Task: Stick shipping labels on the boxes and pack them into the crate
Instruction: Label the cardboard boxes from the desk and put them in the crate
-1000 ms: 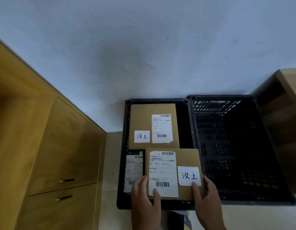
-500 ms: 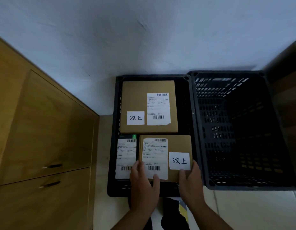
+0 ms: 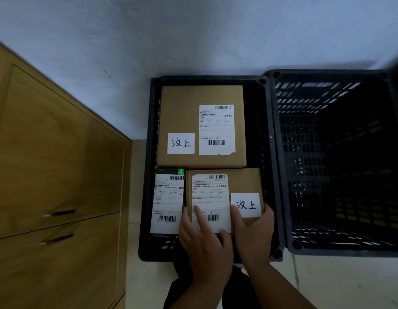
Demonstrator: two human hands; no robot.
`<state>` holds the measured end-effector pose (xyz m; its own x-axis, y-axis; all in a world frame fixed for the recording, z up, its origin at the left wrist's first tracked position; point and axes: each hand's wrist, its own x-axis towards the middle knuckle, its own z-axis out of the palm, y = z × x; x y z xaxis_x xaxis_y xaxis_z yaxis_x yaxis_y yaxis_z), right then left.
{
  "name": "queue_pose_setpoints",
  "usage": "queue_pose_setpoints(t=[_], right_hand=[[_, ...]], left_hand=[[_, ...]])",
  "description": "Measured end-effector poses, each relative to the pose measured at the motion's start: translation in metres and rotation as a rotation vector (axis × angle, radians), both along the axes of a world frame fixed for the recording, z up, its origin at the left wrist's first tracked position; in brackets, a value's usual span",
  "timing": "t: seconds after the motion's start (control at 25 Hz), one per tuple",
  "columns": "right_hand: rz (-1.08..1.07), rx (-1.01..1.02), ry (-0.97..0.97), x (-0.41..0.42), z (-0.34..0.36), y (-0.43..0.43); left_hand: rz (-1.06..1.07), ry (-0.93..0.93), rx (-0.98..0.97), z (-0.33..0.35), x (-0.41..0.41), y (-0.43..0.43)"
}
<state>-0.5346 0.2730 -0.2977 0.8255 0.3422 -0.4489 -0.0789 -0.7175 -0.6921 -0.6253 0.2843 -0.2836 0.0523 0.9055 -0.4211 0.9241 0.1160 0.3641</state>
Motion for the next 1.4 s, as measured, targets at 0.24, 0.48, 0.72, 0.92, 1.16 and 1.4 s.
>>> queue_pose_setpoints(t=[0.24, 0.48, 0.72, 0.92, 1.16, 1.4], right_hand=[[-0.007, 0.000, -0.161, -0.010, 0.011, -0.015], [0.083, -0.070, -0.170, -0.018, 0.005, -0.011], [0.201, -0.184, -0.004, -0.005, -0.013, -0.003], [0.361, -0.356, 0.101, 0.015, -0.035, 0.016], [0.833, -0.706, -0.295, 0.002, -0.056, 0.018], [1.068, -0.656, -0.389, 0.011, -0.066, 0.014]], left_hand=[[0.110, -0.077, -0.084, 0.007, 0.003, 0.003], [0.116, -0.080, -0.145, 0.001, 0.003, 0.011], [0.050, -0.262, -0.286, -0.007, 0.007, 0.008], [-0.035, -0.152, -0.345, -0.024, 0.007, 0.029], [-0.261, -0.022, -0.542, -0.052, -0.005, 0.043], [-0.427, 0.083, -0.566, -0.061, 0.002, 0.041]])
